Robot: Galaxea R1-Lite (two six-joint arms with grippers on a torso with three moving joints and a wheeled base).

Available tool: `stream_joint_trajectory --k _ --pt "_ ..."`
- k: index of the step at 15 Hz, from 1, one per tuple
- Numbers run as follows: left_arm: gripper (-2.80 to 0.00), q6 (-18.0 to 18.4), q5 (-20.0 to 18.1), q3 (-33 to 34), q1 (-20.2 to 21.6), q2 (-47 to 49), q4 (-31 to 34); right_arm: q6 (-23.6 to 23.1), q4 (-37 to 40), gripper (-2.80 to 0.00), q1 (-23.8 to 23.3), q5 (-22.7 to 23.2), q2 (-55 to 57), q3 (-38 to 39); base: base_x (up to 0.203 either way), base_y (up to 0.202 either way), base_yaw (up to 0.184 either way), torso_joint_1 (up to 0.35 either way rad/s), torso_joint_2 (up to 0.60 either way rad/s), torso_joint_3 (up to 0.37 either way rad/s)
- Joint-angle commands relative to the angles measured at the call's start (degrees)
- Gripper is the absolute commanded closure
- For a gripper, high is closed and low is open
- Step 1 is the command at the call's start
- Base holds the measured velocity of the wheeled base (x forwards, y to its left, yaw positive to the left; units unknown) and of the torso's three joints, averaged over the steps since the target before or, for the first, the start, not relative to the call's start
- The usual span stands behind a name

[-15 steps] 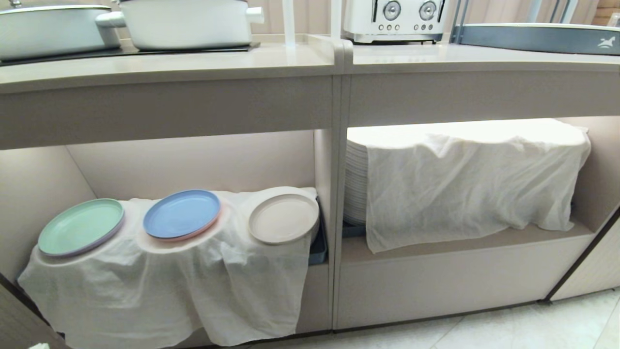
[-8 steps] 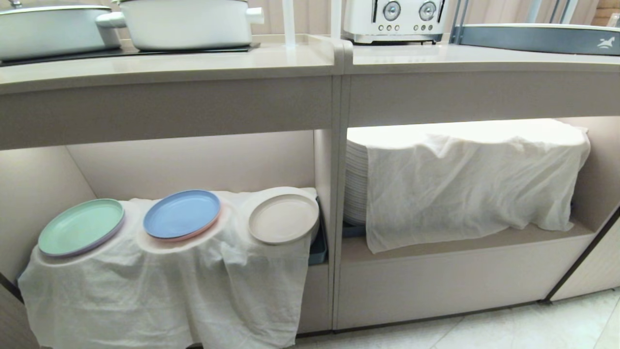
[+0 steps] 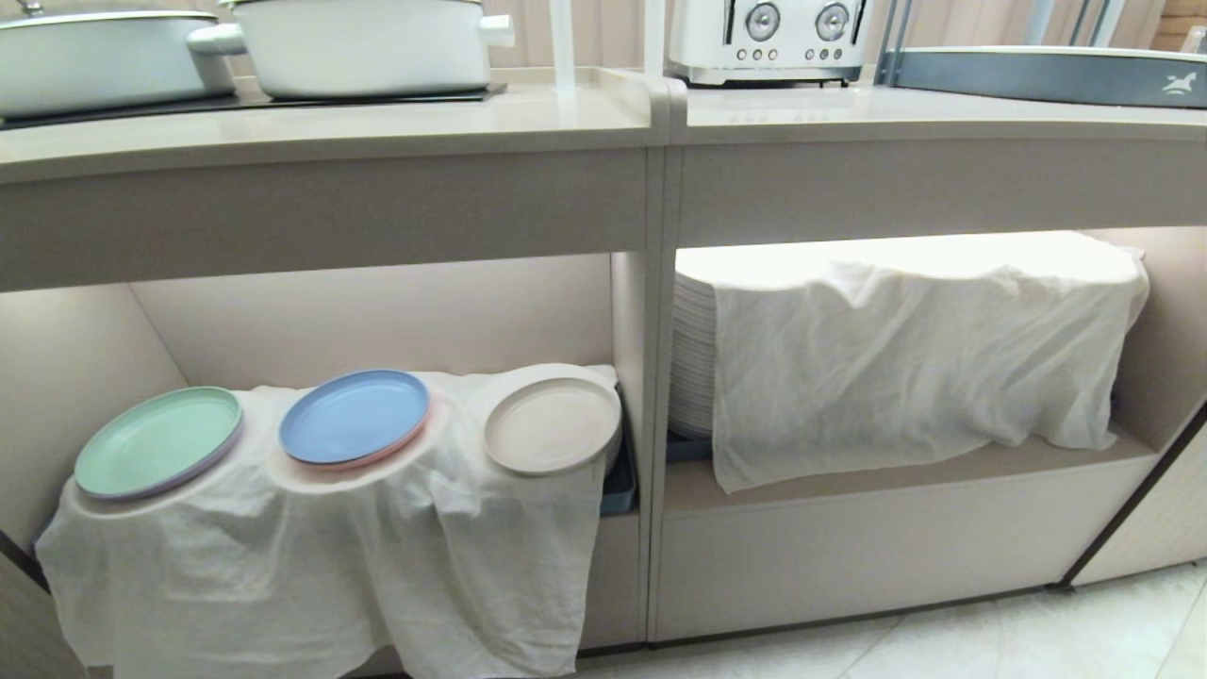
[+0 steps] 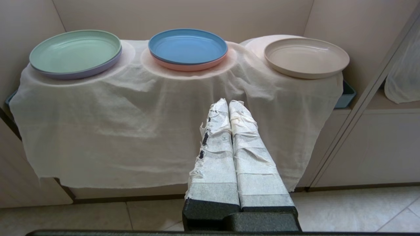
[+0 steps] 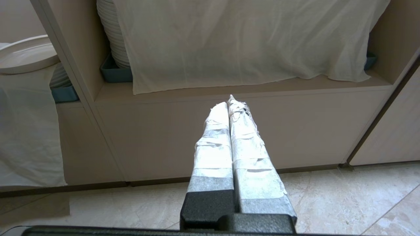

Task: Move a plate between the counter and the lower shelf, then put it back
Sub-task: Pick up the plate in the cupboard

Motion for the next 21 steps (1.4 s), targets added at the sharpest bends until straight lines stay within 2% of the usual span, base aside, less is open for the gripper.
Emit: stream_joint_trajectory --k 1,21 --pt "0.0 -0.03 0.06 0.0 -0.02 -0.9 -0.01 -0.04 -0.01 0.0 0.0 0.0 0.0 0.0 0.0 0.0 0.0 0.0 0.0 0.0" --pt "0.0 -1.44 0.23 0.0 -0.02 -0.9 0.08 -0.04 -0.01 0.0 0.0 0.0 0.0 0.0 0.0 0.0 0.0 0.0 0.0 0.0"
